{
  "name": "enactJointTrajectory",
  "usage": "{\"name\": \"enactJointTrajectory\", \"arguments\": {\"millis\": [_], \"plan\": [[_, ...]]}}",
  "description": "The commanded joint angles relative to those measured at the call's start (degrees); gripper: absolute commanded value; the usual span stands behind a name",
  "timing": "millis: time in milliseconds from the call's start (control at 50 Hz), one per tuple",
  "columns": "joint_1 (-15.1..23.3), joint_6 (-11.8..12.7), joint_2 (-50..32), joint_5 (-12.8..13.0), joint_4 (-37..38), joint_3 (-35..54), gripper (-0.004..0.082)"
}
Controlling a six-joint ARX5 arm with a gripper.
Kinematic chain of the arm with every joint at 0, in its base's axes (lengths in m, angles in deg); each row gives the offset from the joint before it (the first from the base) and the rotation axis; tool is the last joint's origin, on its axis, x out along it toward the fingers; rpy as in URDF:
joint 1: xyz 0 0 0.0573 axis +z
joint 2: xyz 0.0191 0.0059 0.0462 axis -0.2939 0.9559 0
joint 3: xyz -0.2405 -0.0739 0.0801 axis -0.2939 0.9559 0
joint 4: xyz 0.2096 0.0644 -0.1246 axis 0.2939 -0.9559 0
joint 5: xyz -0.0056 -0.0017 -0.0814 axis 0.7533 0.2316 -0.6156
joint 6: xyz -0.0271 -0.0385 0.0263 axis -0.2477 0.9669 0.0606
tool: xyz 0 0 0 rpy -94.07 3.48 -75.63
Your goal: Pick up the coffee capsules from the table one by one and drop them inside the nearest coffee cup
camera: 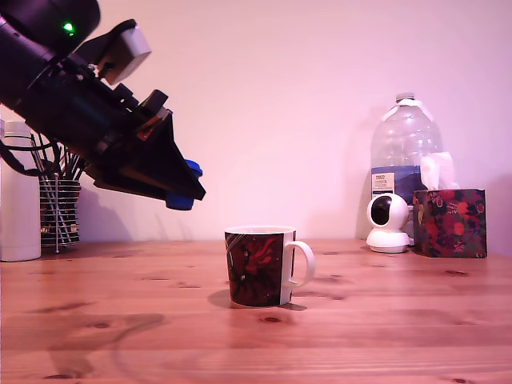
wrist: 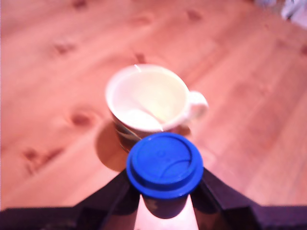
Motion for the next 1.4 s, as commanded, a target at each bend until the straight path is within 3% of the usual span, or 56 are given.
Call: {"name": "enactJointTrajectory", "arguments": {"millis": [0, 220, 540, 1020, 1380], "plan": [[-0.79, 0.02, -0.33, 0.57, -0.42, -3.19, 0.0213], [-2.58, -0.52, -0.15, 3.61, -9.11, -9.01, 0.0213], [-3.15, -0.48, 0.79, 6.29, -13.18, -13.03, 0.0213], [-3.85, -1.4, 13.27, 6.32, -20.98, -25.03, 0.0213], [-6.56, -2.01, 23.19, 7.28, -26.25, -35.65, 0.0213]]}}
